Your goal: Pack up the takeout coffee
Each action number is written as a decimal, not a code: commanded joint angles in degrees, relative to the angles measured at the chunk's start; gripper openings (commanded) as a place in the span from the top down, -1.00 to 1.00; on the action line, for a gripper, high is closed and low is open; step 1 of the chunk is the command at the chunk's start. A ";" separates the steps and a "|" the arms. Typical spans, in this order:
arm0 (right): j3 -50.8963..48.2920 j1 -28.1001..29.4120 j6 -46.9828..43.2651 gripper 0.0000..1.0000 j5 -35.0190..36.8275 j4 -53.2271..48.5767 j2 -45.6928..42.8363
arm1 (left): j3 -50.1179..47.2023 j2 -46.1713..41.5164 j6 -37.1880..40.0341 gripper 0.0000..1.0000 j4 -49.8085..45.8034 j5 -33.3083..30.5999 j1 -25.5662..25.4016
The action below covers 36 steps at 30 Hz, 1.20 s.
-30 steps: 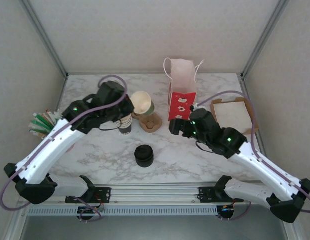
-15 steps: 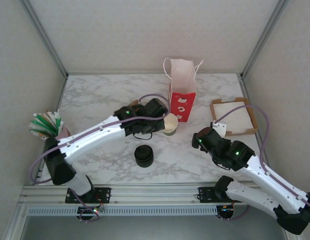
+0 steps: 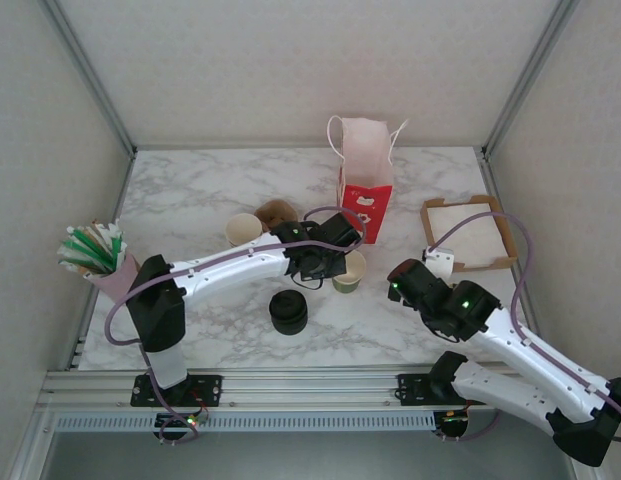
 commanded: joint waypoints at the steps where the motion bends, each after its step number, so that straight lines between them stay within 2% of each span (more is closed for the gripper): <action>1: -0.84 -0.26 1.49 -0.98 1.54 -1.41 0.50 | 1.14 1.39 -0.83 1.00 -0.65 0.41 -0.28; 10: -2.35 -0.33 1.98 -0.98 1.22 -1.24 1.16 | 1.85 3.49 -0.66 0.99 -1.19 0.17 -0.28; 16: -2.37 -0.37 2.63 -0.98 1.18 -1.68 1.31 | 2.38 3.65 -0.50 0.79 -1.04 0.00 -0.29; 19: -2.43 -0.38 2.82 -0.98 1.24 -1.68 1.21 | 2.33 3.54 -0.39 0.62 -0.92 -0.01 -0.28; 22: -2.42 -0.41 2.89 -0.98 1.25 -1.68 1.27 | 2.30 3.24 -0.44 0.59 -0.89 -0.08 -0.28; 26: -2.13 -0.41 2.89 -0.98 1.10 -1.96 1.19 | 2.30 1.87 -0.57 0.44 -0.87 -0.67 -0.28; 30: -1.57 -0.41 3.00 -0.98 0.71 -2.27 0.87 | 1.66 -1.22 -1.05 0.10 -0.39 -2.40 -0.28; 34: -1.04 -0.49 3.09 -0.98 -0.59 -1.56 0.00 | -0.03 -5.90 -1.35 -0.43 0.92 -4.57 -0.28; 36: -0.58 -0.54 2.80 -0.98 -1.84 -1.08 -0.79 | -1.24 -8.49 -1.40 -0.75 1.68 -5.59 -0.27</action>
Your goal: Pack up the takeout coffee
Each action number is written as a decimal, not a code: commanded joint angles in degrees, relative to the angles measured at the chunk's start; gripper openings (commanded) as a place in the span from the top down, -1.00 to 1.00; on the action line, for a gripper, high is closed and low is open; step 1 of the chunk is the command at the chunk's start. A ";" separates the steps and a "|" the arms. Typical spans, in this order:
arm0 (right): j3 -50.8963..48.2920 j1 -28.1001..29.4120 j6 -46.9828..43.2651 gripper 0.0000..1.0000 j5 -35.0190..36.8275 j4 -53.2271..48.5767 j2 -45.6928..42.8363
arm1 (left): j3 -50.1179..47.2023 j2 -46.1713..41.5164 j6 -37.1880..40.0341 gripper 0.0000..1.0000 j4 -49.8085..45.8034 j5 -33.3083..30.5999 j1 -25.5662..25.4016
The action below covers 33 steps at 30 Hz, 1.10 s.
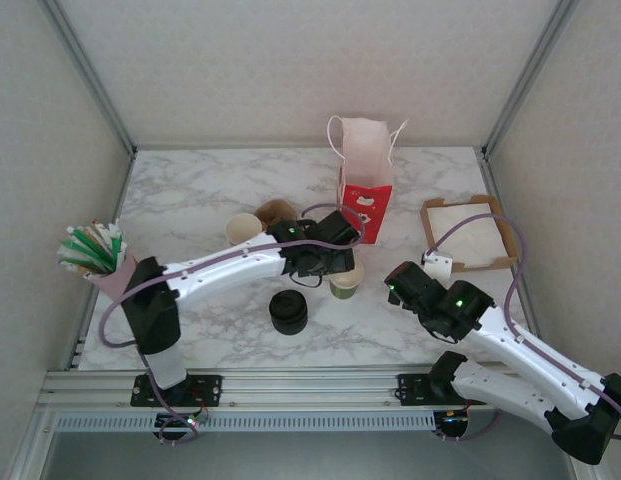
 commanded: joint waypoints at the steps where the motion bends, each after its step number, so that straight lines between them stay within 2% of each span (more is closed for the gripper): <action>1: 1.54 -0.46 0.85 -0.98 -2.07 -0.06 -1.94 | -2.32 -6.97 -1.09 -0.91 1.60 -4.41 -0.37; 2: 1.94 -0.50 0.56 -0.98 -3.12 0.32 -2.44 | -3.84 -8.90 -0.88 -0.99 2.72 -4.94 -0.37; 7: 4.97 -0.83 -0.90 -0.98 -6.28 -0.15 -4.97 | -12.77 -19.83 1.72 -0.99 10.20 -7.49 -0.28; 14: 8.22 -1.04 -12.63 -0.98 -10.47 1.92 -7.87 | -21.47 -29.96 3.83 -0.99 14.59 -13.76 -0.28; 23: 7.57 -1.07 -12.20 -0.98 -10.58 0.73 -10.41 | -34.65 -39.65 8.83 -0.99 23.71 -20.19 0.02; 29: 7.18 -1.17 -16.67 -0.98 -17.41 3.14 -10.93 | -38.80 -45.35 7.72 -0.99 22.69 -21.18 1.18; 33: 9.77 -1.16 -18.42 -0.97 -20.28 1.92 -4.76 | -43.74 -50.99 6.02 -0.99 23.78 -18.33 3.97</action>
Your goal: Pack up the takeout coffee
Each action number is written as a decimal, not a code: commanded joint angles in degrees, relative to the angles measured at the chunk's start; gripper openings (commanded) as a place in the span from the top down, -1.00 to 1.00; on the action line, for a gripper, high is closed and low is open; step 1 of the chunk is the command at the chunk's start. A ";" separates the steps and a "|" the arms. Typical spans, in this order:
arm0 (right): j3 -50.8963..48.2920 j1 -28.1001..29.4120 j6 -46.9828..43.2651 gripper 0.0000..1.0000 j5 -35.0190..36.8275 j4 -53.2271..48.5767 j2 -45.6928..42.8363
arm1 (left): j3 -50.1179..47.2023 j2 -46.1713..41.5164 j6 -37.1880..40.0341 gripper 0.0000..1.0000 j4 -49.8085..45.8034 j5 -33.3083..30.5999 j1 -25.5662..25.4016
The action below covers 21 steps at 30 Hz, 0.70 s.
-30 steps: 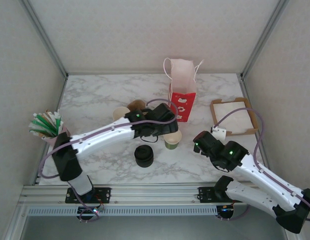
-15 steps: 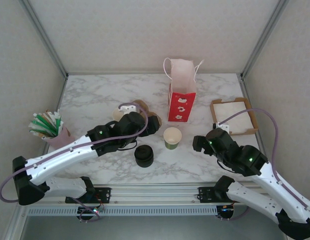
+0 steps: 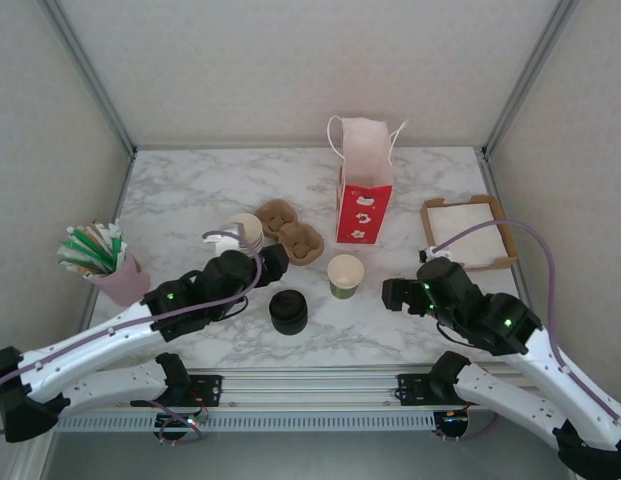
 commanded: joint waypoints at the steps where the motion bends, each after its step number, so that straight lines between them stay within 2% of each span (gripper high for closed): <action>1: 2.37 -0.24 -2.97 -0.98 -3.98 0.32 4.64 | -3.27 -3.95 -1.91 -0.99 1.00 0.41 2.76; 5: 5.03 -0.24 -3.97 -0.98 -5.27 0.05 10.51 | -5.96 -6.86 -3.41 -0.99 -0.05 2.62 5.73; 9: 9.54 -0.24 2.16 -0.98 3.24 -3.19 15.76 | -8.48 -8.86 -7.92 -0.99 -2.29 0.62 5.97; 11: 11.64 -0.22 2.14 -0.97 3.82 -3.25 18.08 | -10.12 -10.21 -8.76 -0.99 -2.78 -0.05 6.05; 15: 16.73 -0.37 -1.05 -0.98 -0.31 -1.91 23.00 | -11.96 -15.35 -4.89 -0.99 -3.25 -0.06 6.10; 18: 21.31 -0.42 -5.12 -0.98 -4.85 -0.75 27.37 | -14.52 -21.56 -5.09 -0.99 -2.81 -0.57 6.06; 21: 25.47 -0.49 -8.74 -0.98 -6.26 -0.86 31.50 | -16.47 -27.16 -5.46 -0.99 -2.74 -0.93 6.23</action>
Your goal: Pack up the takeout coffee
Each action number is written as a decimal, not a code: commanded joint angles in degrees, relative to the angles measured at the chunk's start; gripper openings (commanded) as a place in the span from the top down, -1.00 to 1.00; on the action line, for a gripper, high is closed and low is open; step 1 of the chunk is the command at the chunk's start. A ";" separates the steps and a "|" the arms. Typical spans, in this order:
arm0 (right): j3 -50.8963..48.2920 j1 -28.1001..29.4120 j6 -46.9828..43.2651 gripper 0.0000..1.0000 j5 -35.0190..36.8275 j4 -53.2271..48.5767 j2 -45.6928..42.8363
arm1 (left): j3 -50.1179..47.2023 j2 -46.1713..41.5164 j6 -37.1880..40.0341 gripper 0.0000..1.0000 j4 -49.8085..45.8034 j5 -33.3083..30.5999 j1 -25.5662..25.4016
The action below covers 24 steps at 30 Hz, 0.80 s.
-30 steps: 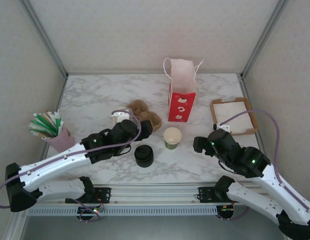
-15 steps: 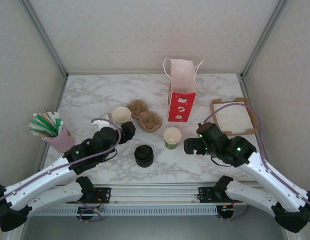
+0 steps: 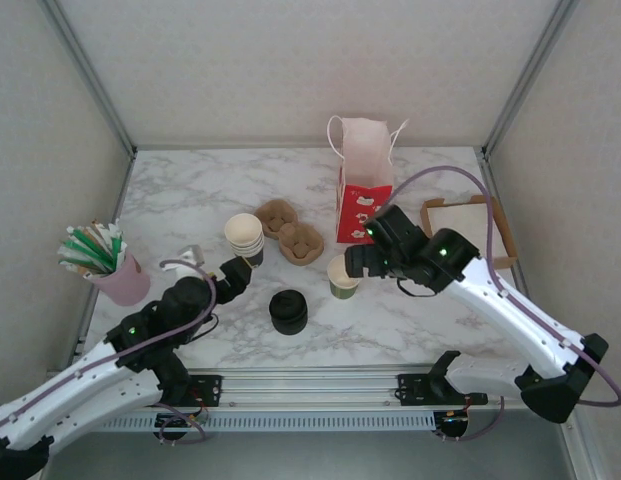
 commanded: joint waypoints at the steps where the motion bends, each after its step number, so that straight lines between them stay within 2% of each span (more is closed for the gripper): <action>1: 4.53 -0.33 -5.83 -0.97 -3.78 0.25 3.74 | -1.91 -5.04 -0.36 -0.99 -1.18 -2.16 0.59; 4: 7.76 -0.37 -9.01 -0.98 -6.17 -0.87 7.71 | -3.65 -7.16 -1.08 -0.99 -1.23 -1.41 0.90; 12: 11.58 1.40 -11.81 -0.97 -14.34 0.84 14.95 | -5.01 -5.38 -0.71 -0.99 -0.58 6.31 3.23; 15: 12.90 3.52 -13.10 -0.97 -17.52 1.54 18.06 | -6.68 -6.83 -0.67 -0.99 1.33 11.94 4.98; 20: 18.78 7.01 -14.81 -0.97 -17.58 -1.45 24.94 | -7.81 -7.11 -1.16 -0.99 2.14 20.11 7.93; 24: 23.17 9.49 -16.58 -0.96 -17.06 -3.86 29.63 | -9.88 -6.30 -2.01 -0.99 2.38 28.12 12.27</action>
